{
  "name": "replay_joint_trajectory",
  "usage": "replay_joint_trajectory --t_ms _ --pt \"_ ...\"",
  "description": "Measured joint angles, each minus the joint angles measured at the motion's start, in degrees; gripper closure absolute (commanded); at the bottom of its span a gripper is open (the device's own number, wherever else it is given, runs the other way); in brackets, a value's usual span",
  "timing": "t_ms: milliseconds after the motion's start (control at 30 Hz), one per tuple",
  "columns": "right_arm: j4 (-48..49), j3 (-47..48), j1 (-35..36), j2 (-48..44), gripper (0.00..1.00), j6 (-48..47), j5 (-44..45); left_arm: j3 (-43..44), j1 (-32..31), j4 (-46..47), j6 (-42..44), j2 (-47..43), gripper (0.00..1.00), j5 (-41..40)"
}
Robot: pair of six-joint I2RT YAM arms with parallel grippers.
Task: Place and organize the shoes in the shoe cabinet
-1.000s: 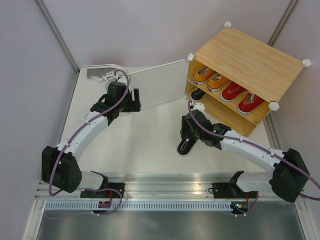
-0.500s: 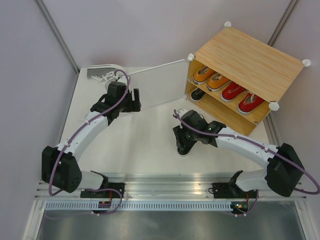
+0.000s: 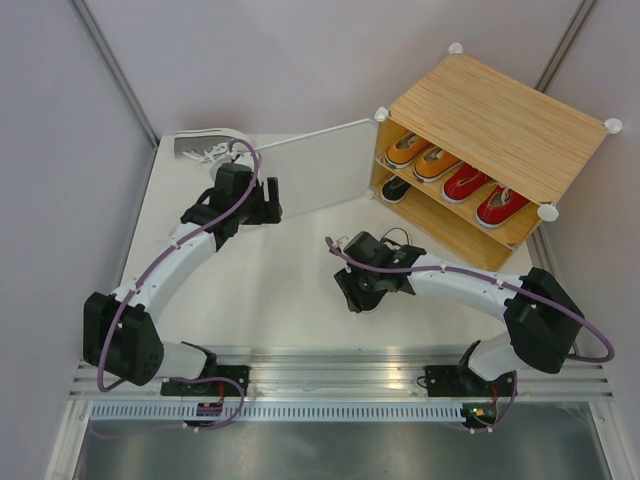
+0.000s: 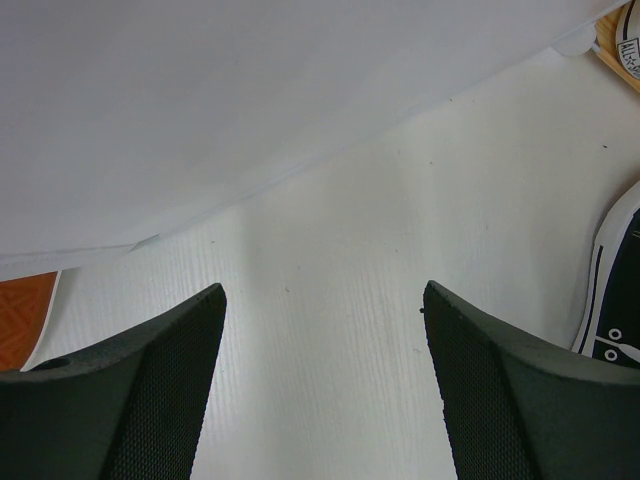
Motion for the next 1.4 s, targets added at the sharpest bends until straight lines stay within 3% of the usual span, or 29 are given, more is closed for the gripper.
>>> replay_joint_trajectory --t_ms 100,200,300,333,367,567,833,1100,1400 --pt "-0.04 0.35 0.81 1.07 0.51 -0.22 1.53 0.00 0.00 0.00 0.00 0.00 0.17 -0.02" --pt "-0.31 0.70 1.22 2.14 0.64 -0.76 3.43 0.00 0.00 0.00 0.00 0.00 0.17 -0.02" --pt "-1.44 1.44 1.22 2.71 0.84 -1.79 6.08 0.00 0.00 0.00 0.00 0.00 0.17 -0.02" --pt "-2.01 1.86 1.22 2.84 0.97 -2.05 6.91 0.00 0.00 0.00 0.00 0.00 0.17 -0.02" --pt "-2.69 2.40 1.33 2.91 0.99 -2.45 7.56 0.00 0.00 0.00 0.00 0.00 0.17 -0.02" --pt "-8.13 7.45 1.36 3.85 0.99 -6.01 10.54 0.00 0.00 -0.02 0.00 -0.07 0.17 -0.02" --pt "-11.37 15.91 -4.11 6.23 0.99 -11.21 11.28 0.00 0.00 -0.02 0.00 -0.17 0.17 0.00" --pt "-16.20 22.34 -5.29 6.54 0.99 -11.61 12.57 0.00 0.00 -0.02 0.00 -0.17 0.17 -0.02" --pt "-15.93 22.67 -11.63 6.80 0.99 -13.86 9.18 0.00 0.00 -0.02 0.00 -0.17 0.17 -0.02"
